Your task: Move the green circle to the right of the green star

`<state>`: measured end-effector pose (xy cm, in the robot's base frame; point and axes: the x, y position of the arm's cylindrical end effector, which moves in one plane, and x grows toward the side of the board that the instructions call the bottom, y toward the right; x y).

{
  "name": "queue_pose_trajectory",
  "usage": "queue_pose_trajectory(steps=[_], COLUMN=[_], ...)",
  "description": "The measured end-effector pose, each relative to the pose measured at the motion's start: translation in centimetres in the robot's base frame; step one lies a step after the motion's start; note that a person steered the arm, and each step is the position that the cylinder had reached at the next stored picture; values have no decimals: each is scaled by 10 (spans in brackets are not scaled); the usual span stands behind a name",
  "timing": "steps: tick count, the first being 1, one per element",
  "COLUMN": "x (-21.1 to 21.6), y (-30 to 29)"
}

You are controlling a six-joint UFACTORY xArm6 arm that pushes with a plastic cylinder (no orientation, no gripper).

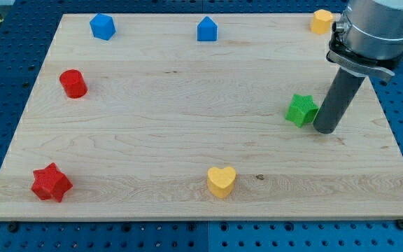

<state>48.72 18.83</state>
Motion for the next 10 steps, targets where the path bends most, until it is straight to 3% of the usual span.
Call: queue_pose_trajectory(steps=[10], x=[4], y=[52])
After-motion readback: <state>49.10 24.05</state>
